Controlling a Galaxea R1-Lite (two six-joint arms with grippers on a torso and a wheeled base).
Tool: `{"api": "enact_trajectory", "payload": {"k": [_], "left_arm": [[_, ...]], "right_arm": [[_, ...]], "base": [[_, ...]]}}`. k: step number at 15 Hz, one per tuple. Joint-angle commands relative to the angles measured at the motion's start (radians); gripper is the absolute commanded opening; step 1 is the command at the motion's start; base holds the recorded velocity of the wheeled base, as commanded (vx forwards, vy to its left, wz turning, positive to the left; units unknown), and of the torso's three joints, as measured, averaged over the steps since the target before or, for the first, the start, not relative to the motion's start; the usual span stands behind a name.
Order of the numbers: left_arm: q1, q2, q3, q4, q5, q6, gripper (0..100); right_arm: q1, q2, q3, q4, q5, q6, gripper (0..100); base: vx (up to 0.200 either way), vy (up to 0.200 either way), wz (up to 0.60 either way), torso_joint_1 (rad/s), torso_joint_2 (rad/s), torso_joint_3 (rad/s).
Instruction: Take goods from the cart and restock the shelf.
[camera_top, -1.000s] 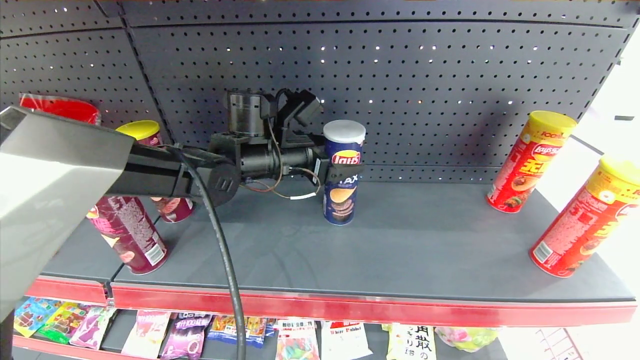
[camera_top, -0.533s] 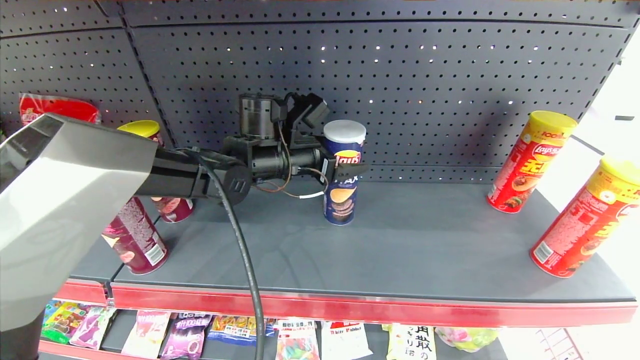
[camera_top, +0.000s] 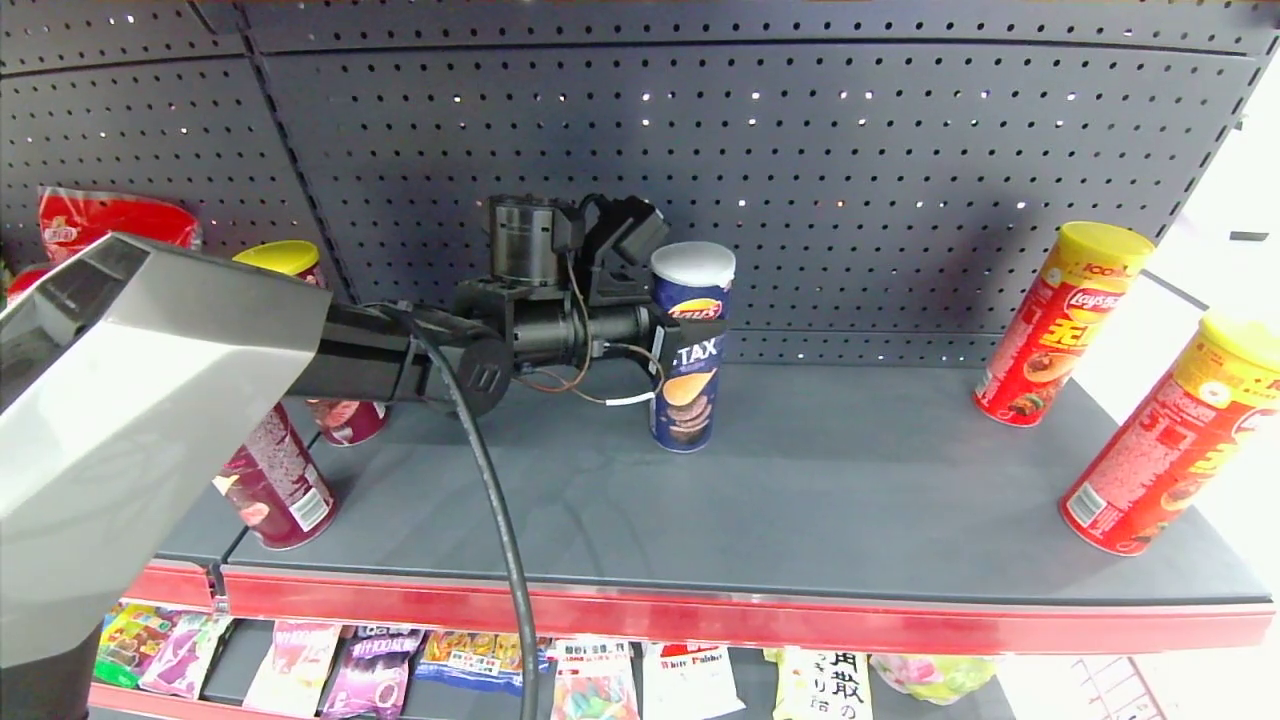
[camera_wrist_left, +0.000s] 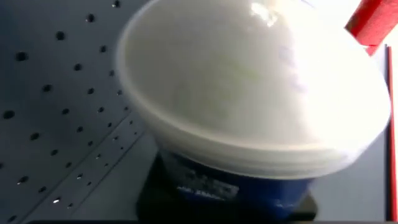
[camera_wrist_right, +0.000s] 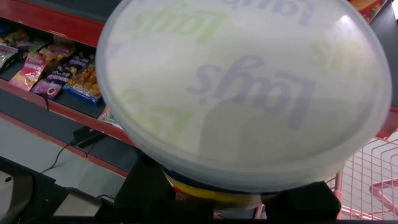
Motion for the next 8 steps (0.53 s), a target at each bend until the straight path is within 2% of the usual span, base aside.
{"api": "enact_trajectory", "payload": {"k": [1, 2, 4, 5, 8], "left_arm": [[-0.001, -0.020, 0.030, -0.019, -0.027, 0.001, 0], [-0.001, -0.037, 0.055, -0.044, -0.050, -0.002, 0], [0.004, -0.129, 0.197, -0.096, -0.134, -0.001, 0], [0.004, -0.183, 0.260, -0.103, -0.151, -0.001, 0], [-0.001, -0.286, 0.380, -0.105, -0.154, 0.004, 0]], "right_arm": [[0.001, -0.001, 0.000, 0.000, 0.000, 0.000, 0], [-0.001, -0.001, 0.000, 0.000, 0.000, 0.000, 0], [0.001, -0.001, 0.000, 0.000, 0.000, 0.000, 0], [-0.001, -0.001, 0.000, 0.000, 0.000, 0.000, 0], [-0.001, -0.001, 0.000, 0.000, 0.000, 0.000, 0]], "base": [[0.000, 0.000, 0.00, 0.000, 0.00, 0.000], [0.000, 0.000, 0.00, 0.000, 0.00, 0.000], [0.000, 0.000, 0.00, 0.000, 0.00, 0.000], [0.000, 0.000, 0.00, 0.000, 0.00, 0.000], [0.000, 0.000, 0.00, 0.000, 0.00, 0.000]]}}
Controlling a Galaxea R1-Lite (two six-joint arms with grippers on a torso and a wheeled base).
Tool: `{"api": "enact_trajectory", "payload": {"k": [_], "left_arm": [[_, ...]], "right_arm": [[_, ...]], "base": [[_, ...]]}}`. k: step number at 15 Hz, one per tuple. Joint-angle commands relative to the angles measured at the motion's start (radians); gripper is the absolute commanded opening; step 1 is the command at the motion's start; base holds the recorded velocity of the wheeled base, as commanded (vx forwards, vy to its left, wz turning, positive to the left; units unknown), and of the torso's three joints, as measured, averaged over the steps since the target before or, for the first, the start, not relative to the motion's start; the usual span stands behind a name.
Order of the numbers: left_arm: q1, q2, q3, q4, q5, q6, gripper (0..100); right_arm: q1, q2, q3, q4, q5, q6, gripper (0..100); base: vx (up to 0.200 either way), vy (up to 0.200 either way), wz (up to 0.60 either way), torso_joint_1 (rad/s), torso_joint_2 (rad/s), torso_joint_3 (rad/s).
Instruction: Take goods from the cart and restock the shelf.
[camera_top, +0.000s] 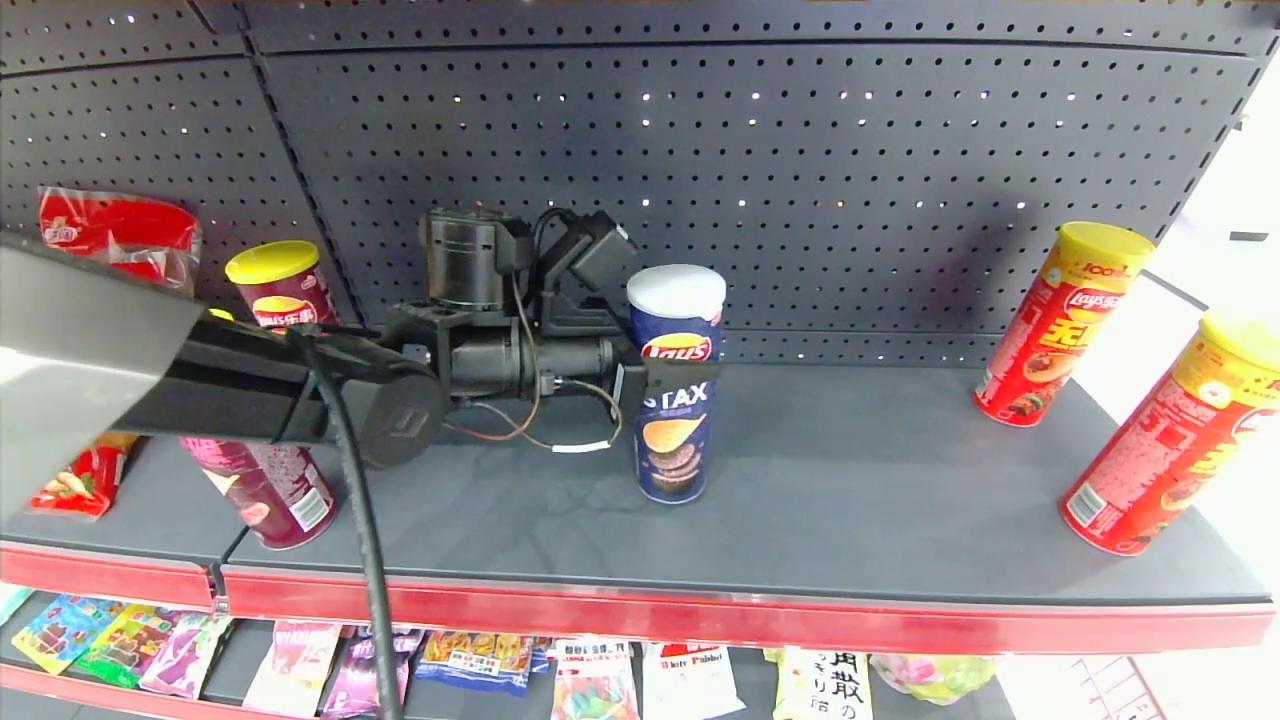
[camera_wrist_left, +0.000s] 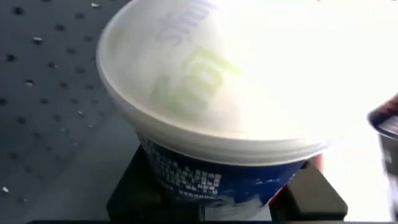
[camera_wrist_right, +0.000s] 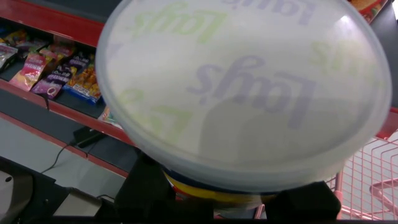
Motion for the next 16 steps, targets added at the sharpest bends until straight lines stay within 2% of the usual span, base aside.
{"api": "enact_trajectory", "payload": {"k": [1, 3, 4, 7, 10, 16], "left_arm": [[-0.002, -0.127, 0.115, -0.006, -0.001, 0.005, 0], [-0.005, -0.141, 0.156, -0.040, -0.001, 0.011, 0], [-0.016, -0.136, 0.195, -0.086, -0.001, 0.012, 0], [-0.053, -0.130, 0.259, -0.122, 0.007, 0.012, 0], [-0.061, -0.105, 0.262, -0.158, 0.006, 0.011, 0], [-0.061, -0.105, 0.268, -0.161, 0.001, 0.009, 0]], "right_arm": [[0.001, -0.001, 0.000, 0.000, 0.000, 0.001, 0], [0.001, -0.001, 0.000, 0.000, 0.002, 0.003, 0], [0.001, -0.001, 0.000, 0.000, 0.002, 0.001, 0], [0.001, -0.001, 0.000, 0.000, 0.002, 0.001, 0], [0.001, -0.001, 0.000, 0.000, 0.002, 0.001, 0], [0.001, -0.001, 0.000, 0.000, 0.000, 0.001, 0]], "base": [[0.000, 0.000, 0.00, 0.000, 0.00, 0.000], [0.000, 0.000, 0.00, 0.000, 0.00, 0.000], [0.000, 0.000, 0.00, 0.000, 0.00, 0.000], [0.000, 0.000, 0.00, 0.000, 0.00, 0.000], [0.000, 0.000, 0.00, 0.000, 0.00, 0.000], [0.000, 0.000, 0.00, 0.000, 0.00, 0.000]]}}
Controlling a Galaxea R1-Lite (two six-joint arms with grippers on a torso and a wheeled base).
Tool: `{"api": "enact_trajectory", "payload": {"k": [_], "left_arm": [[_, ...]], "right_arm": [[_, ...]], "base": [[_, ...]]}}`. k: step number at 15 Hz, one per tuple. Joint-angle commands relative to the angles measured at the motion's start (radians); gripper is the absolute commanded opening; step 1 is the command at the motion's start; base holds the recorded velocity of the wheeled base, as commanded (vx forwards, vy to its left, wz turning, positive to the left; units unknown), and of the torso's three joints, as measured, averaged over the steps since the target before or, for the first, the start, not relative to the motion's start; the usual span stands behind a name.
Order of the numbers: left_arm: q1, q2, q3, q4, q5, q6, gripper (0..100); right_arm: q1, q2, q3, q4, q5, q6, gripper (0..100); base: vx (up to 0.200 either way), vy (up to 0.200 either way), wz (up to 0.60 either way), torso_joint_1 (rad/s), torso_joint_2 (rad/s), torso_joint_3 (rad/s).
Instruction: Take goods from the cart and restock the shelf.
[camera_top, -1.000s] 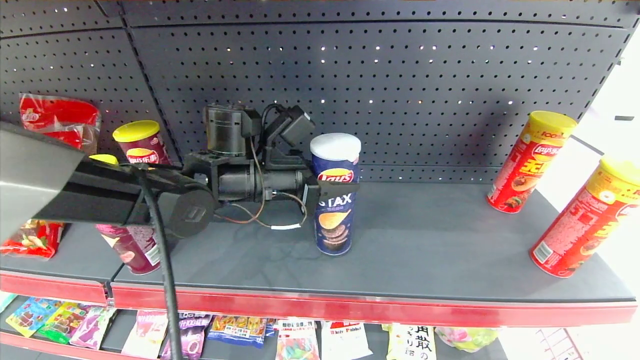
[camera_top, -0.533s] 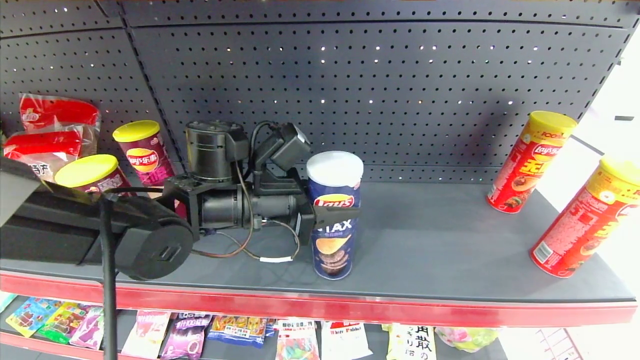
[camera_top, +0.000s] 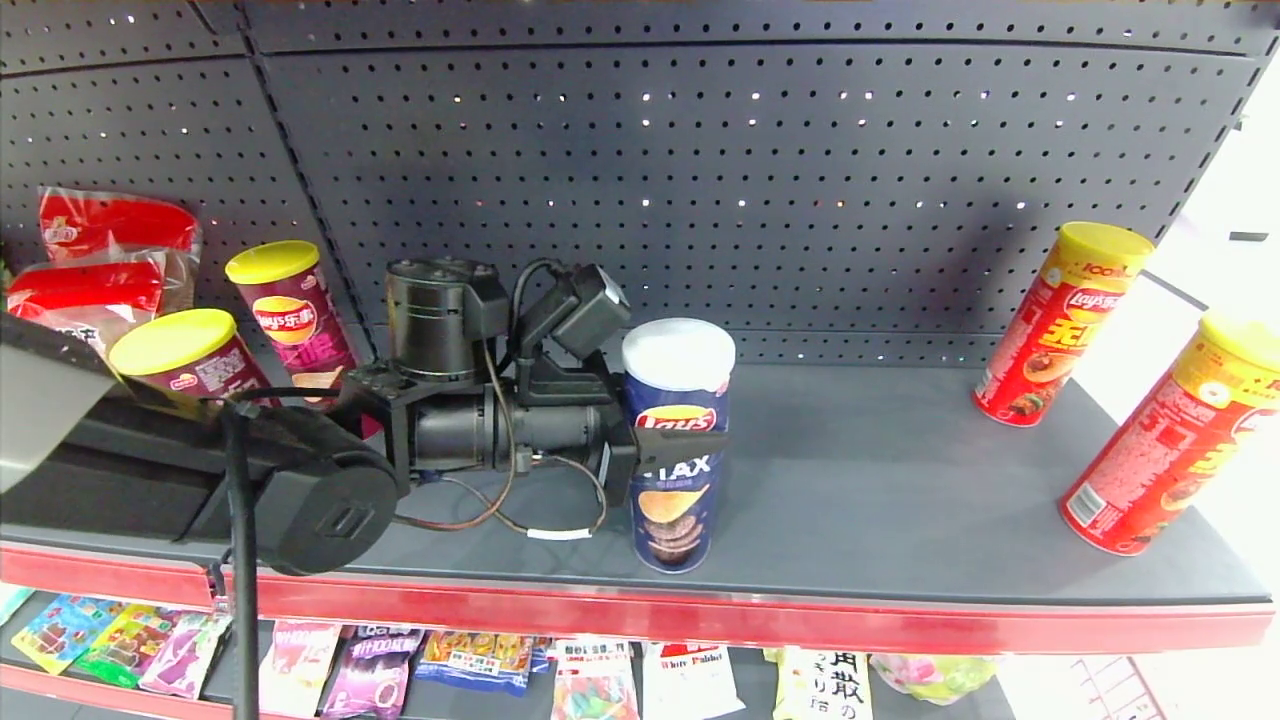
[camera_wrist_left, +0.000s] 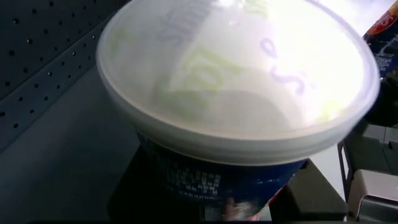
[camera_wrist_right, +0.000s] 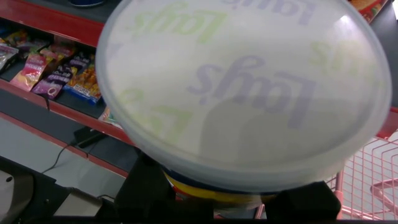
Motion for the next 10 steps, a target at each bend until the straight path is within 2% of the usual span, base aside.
{"api": "enact_trajectory", "payload": {"k": [1, 6, 10], "left_arm": [[0.000, 0.002, 0.000, -0.001, -0.001, -0.001, 0], [-0.001, -0.009, 0.054, -0.018, -0.003, -0.002, 0], [0.000, 0.003, 0.058, -0.039, -0.001, -0.005, 0]], "right_arm": [[0.000, -0.001, 0.000, 0.000, 0.000, 0.000, 0], [0.000, -0.001, 0.000, 0.000, 0.000, 0.000, 0], [0.000, -0.001, 0.000, 0.000, 0.000, 0.000, 0]], "base": [[0.000, 0.000, 0.00, 0.000, 0.00, 0.000], [0.000, 0.000, 0.00, 0.000, 0.00, 0.000], [0.000, 0.000, 0.00, 0.000, 0.00, 0.000]]}}
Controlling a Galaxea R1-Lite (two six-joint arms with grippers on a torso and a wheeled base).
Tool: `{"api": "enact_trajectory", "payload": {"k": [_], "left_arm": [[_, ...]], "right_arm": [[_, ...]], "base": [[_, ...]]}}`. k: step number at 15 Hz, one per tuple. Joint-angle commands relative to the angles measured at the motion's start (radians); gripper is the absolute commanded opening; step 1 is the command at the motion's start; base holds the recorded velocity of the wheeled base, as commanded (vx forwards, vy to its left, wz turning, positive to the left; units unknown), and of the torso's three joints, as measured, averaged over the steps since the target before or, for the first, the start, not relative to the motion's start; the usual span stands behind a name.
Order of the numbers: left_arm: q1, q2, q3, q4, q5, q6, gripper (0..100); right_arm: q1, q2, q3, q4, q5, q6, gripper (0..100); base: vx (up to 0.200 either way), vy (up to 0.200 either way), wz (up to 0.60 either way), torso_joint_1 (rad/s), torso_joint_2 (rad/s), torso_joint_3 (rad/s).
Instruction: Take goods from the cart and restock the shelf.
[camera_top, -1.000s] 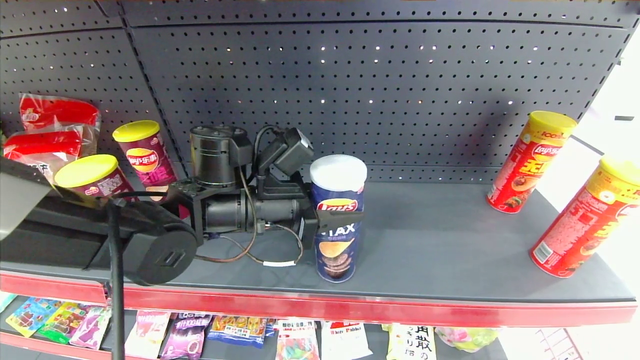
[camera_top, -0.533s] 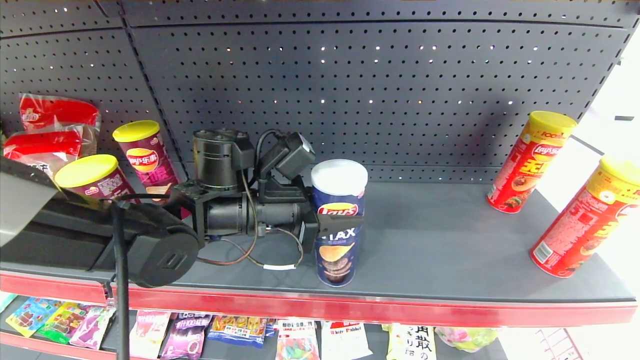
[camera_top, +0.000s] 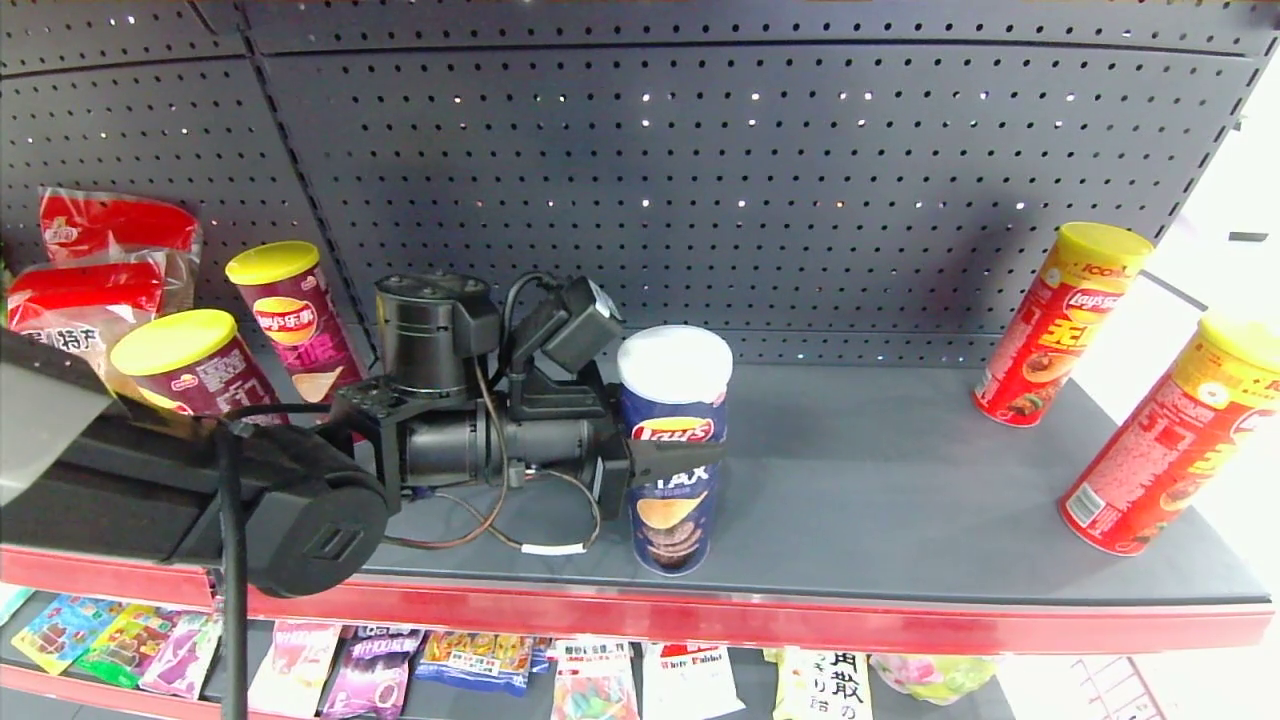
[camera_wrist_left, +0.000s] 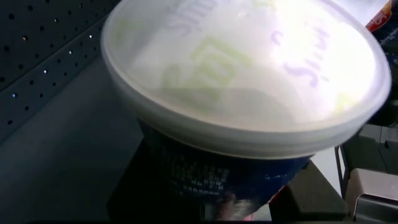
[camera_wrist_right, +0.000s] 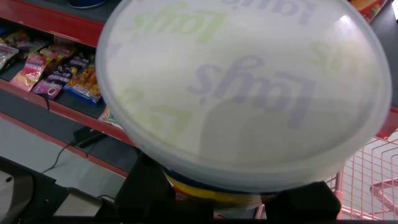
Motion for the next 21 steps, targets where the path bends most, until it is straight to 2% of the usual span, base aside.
{"api": "enact_trajectory", "payload": {"k": [1, 2, 3, 7, 9, 10, 12, 13, 14, 15, 16, 19, 21], "left_arm": [[0.000, 0.012, -0.002, -0.001, 0.001, 0.002, 0], [0.000, 0.015, 0.000, -0.017, 0.001, 0.001, 0], [0.000, 0.020, 0.001, -0.034, 0.001, -0.002, 100], [0.002, 0.001, 0.032, -0.047, 0.007, 0.001, 100], [0.009, -0.023, 0.110, -0.111, 0.010, -0.001, 100], [0.028, -0.053, 0.193, -0.186, 0.011, -0.007, 100], [0.032, -0.060, 0.215, -0.206, 0.011, -0.007, 100], [0.078, -0.119, 0.313, -0.289, 0.011, -0.024, 100], [0.078, -0.122, 0.314, -0.292, 0.011, -0.025, 100], [0.097, -0.198, 0.357, -0.295, 0.018, -0.073, 100], [0.097, -0.240, 0.388, -0.295, 0.022, -0.087, 100], [0.124, -0.367, 0.475, -0.287, 0.034, -0.093, 100], [0.140, -0.418, 0.474, -0.280, 0.076, -0.095, 100]], "right_arm": [[0.000, -0.001, 0.000, 0.000, 0.001, 0.000, 0], [0.000, -0.001, 0.000, 0.000, 0.001, 0.000, 0], [0.000, -0.001, 0.000, 0.000, 0.001, 0.000, 0], [0.000, -0.001, 0.000, 0.000, 0.001, 0.000, 0], [0.000, -0.001, 0.000, 0.000, 0.001, 0.000, 0], [0.000, -0.002, 0.000, 0.000, 0.001, 0.000, 0], [0.000, -0.004, 0.000, 0.000, 0.001, 0.000, 0], [0.000, -0.005, 0.000, 0.000, 0.001, -0.002, 0], [0.000, -0.005, 0.000, 0.000, 0.001, -0.002, 0], [0.002, -0.005, 0.000, 0.000, 0.001, -0.003, 0], [0.002, -0.005, 0.000, 0.000, 0.001, -0.003, 0], [0.002, -0.005, 0.000, 0.000, 0.001, -0.003, 0], [0.002, -0.005, 0.000, 0.000, 0.001, -0.003, 0]], "base": [[0.000, 0.000, 0.00, 0.000, 0.00, 0.000], [0.000, 0.000, 0.00, 0.000, 0.00, 0.000], [0.000, 0.000, 0.00, 0.000, 0.00, 0.000], [0.000, 0.000, 0.00, 0.000, 0.00, 0.000], [0.000, 0.000, 0.00, 0.000, 0.00, 0.000], [0.000, 0.000, 0.00, 0.000, 0.00, 0.000], [0.000, 0.000, 0.00, 0.000, 0.00, 0.000], [0.000, 0.000, 0.00, 0.000, 0.00, 0.000], [0.000, 0.000, 0.00, 0.000, 0.00, 0.000], [0.000, 0.000, 0.00, 0.000, 0.00, 0.000], [0.000, 0.000, 0.00, 0.000, 0.00, 0.000], [0.000, 0.000, 0.00, 0.000, 0.00, 0.000], [0.000, 0.000, 0.00, 0.000, 0.00, 0.000]]}}
